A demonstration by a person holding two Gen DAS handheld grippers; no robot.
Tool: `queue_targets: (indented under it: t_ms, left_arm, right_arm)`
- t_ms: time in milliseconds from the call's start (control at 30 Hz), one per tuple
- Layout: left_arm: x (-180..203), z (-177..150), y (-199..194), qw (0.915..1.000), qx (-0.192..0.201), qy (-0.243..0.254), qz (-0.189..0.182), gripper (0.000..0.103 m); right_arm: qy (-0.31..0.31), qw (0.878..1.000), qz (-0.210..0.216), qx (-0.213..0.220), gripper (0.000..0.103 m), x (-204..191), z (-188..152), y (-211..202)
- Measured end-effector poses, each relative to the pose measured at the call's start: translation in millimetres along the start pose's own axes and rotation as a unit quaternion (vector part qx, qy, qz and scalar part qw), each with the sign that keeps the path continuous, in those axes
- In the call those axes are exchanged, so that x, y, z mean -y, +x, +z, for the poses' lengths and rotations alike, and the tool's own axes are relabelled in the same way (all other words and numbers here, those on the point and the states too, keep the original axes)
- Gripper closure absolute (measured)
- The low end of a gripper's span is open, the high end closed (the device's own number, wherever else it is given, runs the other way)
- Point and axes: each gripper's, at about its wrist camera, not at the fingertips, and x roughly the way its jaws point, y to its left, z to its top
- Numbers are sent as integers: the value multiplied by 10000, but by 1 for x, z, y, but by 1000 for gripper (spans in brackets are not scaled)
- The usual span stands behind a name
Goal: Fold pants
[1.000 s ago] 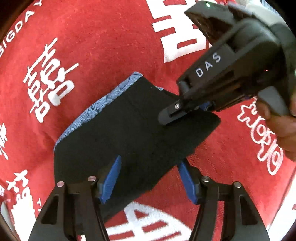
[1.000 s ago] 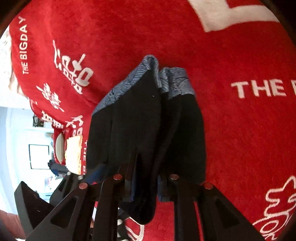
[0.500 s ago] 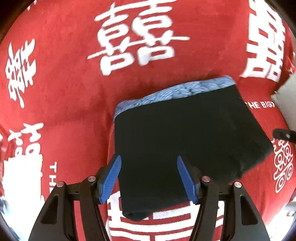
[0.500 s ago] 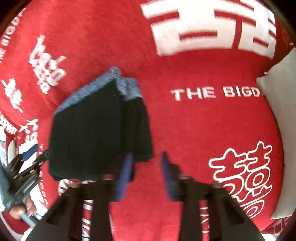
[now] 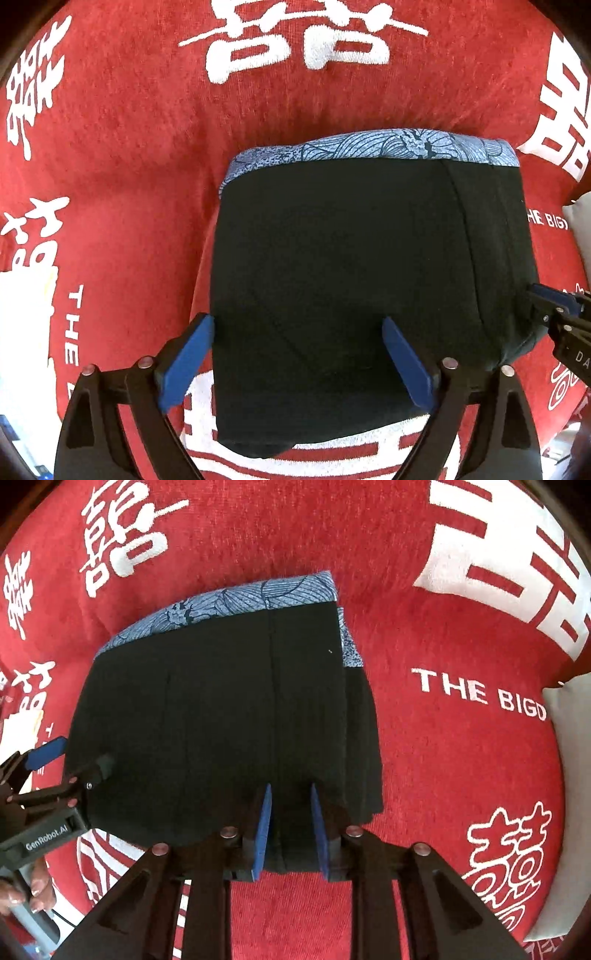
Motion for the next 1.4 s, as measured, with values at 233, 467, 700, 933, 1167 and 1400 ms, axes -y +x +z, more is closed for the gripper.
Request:
queue_targets:
  t_ms: [233, 467, 700, 933, 1167, 1400]
  left_arm:
    - [-8, -4, -16, 10000, -31, 57, 59, 8]
    - [-18, -11, -32, 9999, -92, 49, -87, 8]
    - [-19, -12, -35, 9991, -206, -129, -345, 8]
    - [-24, -14, -40, 9991, -238, -171, -299, 8]
    - [-33, -16, -37, 9986, -280, -309, -314, 8]
    - [-44, -15, -36, 9988, -231, -328, -267, 8]
  right_arm:
    - [216, 9998, -50, 25, 59, 9, 0, -8]
    - [522, 9986, 89, 55, 38, 31, -20, -31]
    - [972, 9943, 437, -54, 34, 40, -45, -45]
    - [1215, 9908, 580, -138, 28, 48, -61, -46]
    - [1384, 9865, 863, -126, 27, 60, -63, -46]
    - [1383, 9862, 885, -195, 27, 60, -63, -44]
